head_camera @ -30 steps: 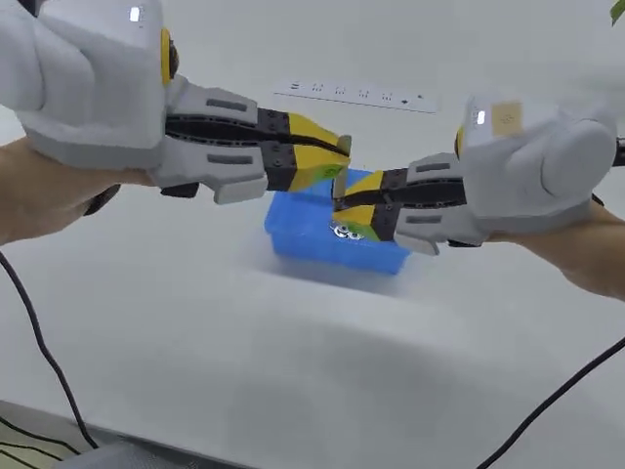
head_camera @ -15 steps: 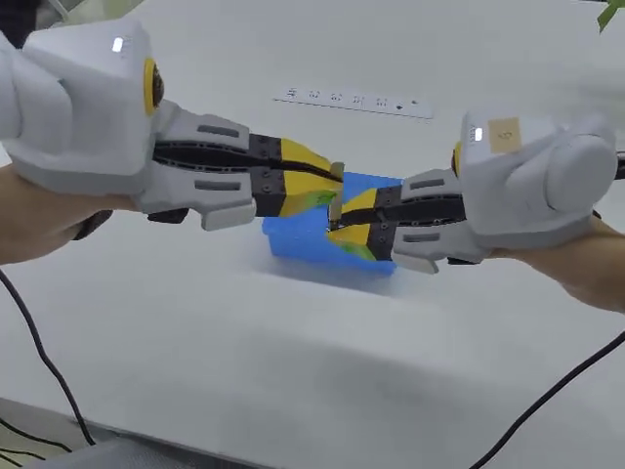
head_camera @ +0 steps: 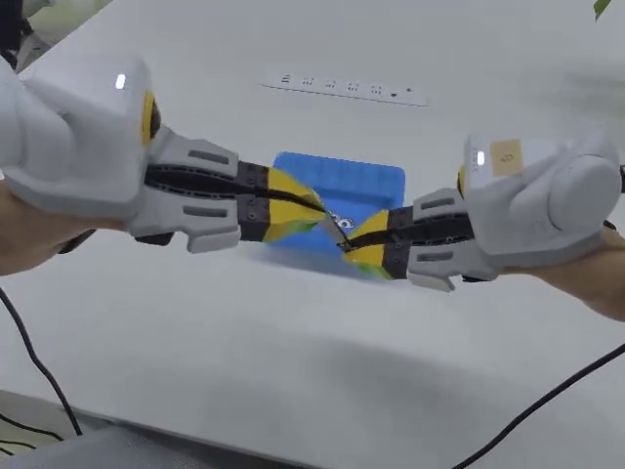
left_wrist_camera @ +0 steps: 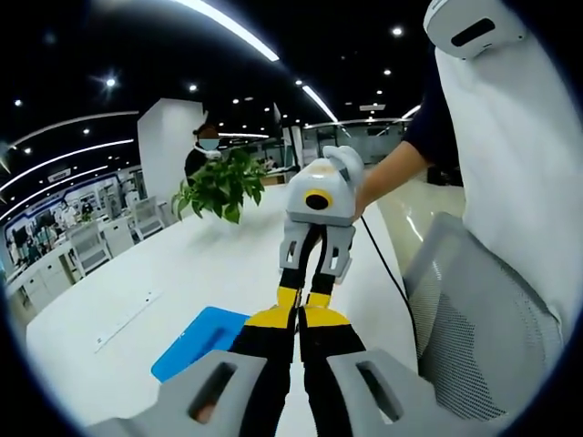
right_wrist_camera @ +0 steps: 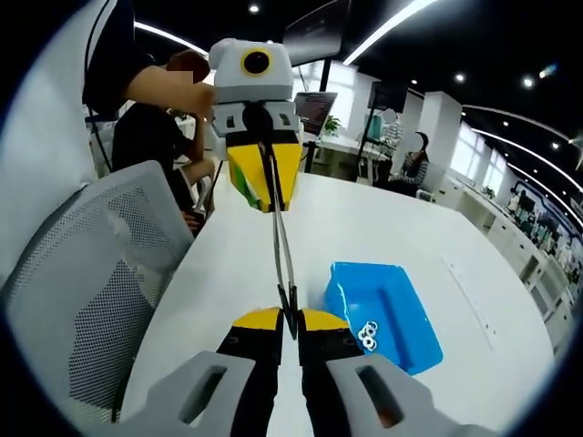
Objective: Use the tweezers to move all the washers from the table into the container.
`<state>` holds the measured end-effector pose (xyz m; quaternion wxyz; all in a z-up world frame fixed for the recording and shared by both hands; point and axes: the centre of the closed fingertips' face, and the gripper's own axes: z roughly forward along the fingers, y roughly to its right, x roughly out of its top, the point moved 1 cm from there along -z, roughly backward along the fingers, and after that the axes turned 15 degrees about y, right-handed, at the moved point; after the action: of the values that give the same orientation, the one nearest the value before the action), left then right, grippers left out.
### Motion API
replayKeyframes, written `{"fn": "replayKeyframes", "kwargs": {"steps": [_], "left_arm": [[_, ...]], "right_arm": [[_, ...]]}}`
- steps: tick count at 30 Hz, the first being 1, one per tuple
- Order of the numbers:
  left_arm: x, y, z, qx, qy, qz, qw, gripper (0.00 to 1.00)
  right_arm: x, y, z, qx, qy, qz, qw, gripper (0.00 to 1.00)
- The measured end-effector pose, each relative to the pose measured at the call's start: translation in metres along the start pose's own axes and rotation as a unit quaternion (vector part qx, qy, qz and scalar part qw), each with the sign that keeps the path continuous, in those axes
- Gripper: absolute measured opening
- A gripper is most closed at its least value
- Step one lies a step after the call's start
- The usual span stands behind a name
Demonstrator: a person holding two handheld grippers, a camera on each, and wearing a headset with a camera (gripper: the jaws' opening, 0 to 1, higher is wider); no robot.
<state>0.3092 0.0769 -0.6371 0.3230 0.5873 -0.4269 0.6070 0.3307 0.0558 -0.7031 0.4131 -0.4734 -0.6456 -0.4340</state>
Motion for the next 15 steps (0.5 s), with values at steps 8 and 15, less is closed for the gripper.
{"fn": "replayKeyframes", "kwargs": {"steps": [8,15], "left_arm": [[-0.030,-0.001,0.000,0.004,-0.026,-0.016,0.9995,0.05],[-0.063,-0.004,0.000,0.012,-0.056,-0.038,0.9976,0.05]], "right_arm": [[-0.019,0.000,-0.007,-0.003,-0.027,0.009,0.9996,0.07],[-0.035,0.000,-0.008,0.003,-0.054,0.007,0.9985,0.07]]}}
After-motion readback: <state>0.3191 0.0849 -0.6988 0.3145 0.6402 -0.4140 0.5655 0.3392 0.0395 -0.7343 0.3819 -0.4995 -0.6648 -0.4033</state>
